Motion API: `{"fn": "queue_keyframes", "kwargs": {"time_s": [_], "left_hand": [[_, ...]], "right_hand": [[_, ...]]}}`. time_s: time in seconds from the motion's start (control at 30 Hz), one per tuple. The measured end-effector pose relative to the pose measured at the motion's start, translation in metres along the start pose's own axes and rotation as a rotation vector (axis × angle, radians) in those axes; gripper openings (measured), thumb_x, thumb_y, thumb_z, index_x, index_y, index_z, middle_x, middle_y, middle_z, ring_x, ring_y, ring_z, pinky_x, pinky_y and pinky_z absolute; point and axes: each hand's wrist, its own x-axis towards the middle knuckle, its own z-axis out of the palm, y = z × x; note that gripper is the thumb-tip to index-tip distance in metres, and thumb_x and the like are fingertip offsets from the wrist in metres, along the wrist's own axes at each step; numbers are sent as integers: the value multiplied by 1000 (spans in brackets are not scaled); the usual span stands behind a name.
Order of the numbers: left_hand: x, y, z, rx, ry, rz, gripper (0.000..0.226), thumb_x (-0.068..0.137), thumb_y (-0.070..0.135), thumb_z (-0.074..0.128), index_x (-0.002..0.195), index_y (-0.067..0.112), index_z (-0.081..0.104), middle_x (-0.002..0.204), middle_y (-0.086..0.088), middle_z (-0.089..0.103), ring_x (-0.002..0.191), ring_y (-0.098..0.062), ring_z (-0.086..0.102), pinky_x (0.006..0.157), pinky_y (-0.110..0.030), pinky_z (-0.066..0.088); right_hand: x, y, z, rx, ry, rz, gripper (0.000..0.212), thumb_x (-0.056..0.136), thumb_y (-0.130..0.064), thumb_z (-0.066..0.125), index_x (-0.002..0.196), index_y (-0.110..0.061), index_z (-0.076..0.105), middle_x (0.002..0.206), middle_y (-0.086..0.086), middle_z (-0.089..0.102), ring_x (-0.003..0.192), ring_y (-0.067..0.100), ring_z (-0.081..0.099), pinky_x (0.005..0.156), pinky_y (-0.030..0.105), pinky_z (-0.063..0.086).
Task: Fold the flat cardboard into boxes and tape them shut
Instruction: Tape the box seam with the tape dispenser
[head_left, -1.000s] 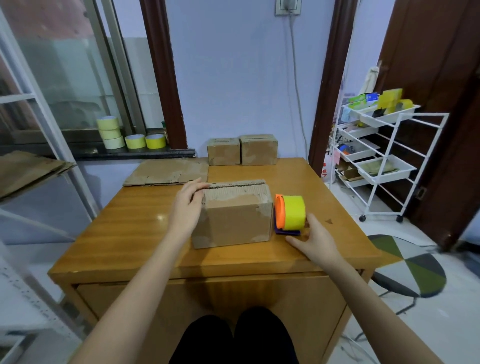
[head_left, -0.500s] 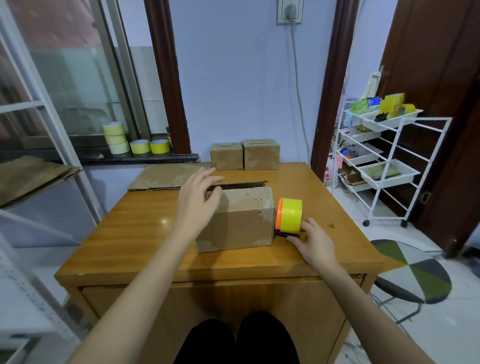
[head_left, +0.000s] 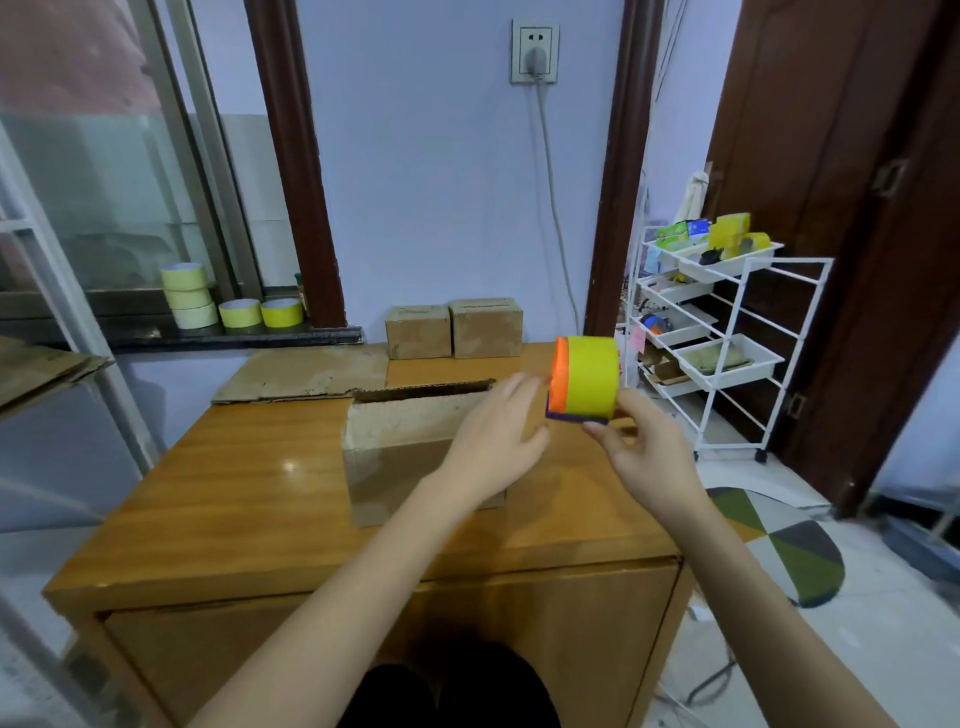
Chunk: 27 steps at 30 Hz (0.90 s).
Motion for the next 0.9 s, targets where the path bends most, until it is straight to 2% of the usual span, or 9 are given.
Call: {"fn": "queue_keyframes", "kwargs": {"time_s": [0.17, 0.3, 0.47, 0.53, 0.63, 0.7, 0.73, 0.8, 0.9], "left_hand": [[4, 15, 6, -99, 104, 27, 35, 90, 8, 56, 124, 14, 51, 116, -5, 60, 107, -20, 54, 85, -32, 45], [4, 17, 1, 21, 47, 5, 34, 91, 19, 58, 122, 13, 46, 107, -8, 62, 97, -27, 58, 78, -42, 48], [-1, 17, -7, -10, 27, 8, 31, 95, 23, 56, 122, 13, 45, 108, -5, 64, 96, -22, 59, 73, -30, 44], [1, 15, -12, -24, 39, -8, 28, 93, 24, 58, 118, 15, 49, 107, -4, 65, 97, -22, 59, 75, -32, 45], [9, 15, -21, -349, 94, -131, 23, 91, 23, 61, 111, 21, 51, 108, 1, 67, 101, -16, 61, 84, -34, 51], [15, 16, -31, -573, 130, -187, 24, 91, 16, 62, 112, 19, 51, 108, 0, 67, 102, -17, 62, 81, -27, 54], [18, 16, -36, -659, 133, -191, 23, 91, 14, 62, 112, 18, 52, 107, -1, 67, 101, -18, 63, 79, -25, 54], [21, 14, -45, -804, 112, -186, 22, 92, 12, 60, 114, 15, 54, 108, -5, 68, 102, -21, 65, 82, -32, 56], [23, 9, -56, -837, 50, -131, 30, 93, 14, 58, 122, 8, 54, 107, -5, 70, 98, -19, 67, 79, -31, 56]], "right_hand": [[-2, -21, -8, 10, 10, -95, 14, 90, -16, 63, 102, -9, 62, 95, 7, 61, 90, 24, 55, 77, 44, 47], [-1, -25, -6, -39, -70, -76, 13, 95, -17, 55, 104, -8, 53, 97, 9, 55, 89, 23, 52, 76, 41, 46], [-4, -35, -2, 12, -144, -117, 29, 93, -20, 56, 120, -16, 48, 106, 2, 56, 99, 18, 53, 82, 40, 49], [-1, -37, -3, 4, -150, -139, 35, 91, -22, 59, 123, -16, 47, 107, 1, 58, 100, 17, 54, 82, 41, 50], [2, -41, -6, 31, -132, -148, 51, 89, -19, 63, 135, -19, 40, 120, -4, 56, 108, 10, 53, 88, 27, 48], [4, -44, -9, 53, -106, -130, 64, 88, -19, 66, 143, -18, 32, 128, -6, 51, 112, 0, 47, 91, 14, 41], [7, -44, -10, 56, -69, -142, 69, 86, -21, 69, 144, -16, 31, 131, -4, 48, 114, 1, 45, 92, 16, 42], [13, -44, -16, 42, 4, -209, 78, 80, -31, 73, 144, -12, 32, 137, 3, 41, 123, 9, 42, 96, 28, 45], [25, -47, -26, -50, 11, -400, 84, 74, -50, 67, 144, -15, 34, 143, 8, 37, 132, 20, 37, 104, 35, 39]]}}
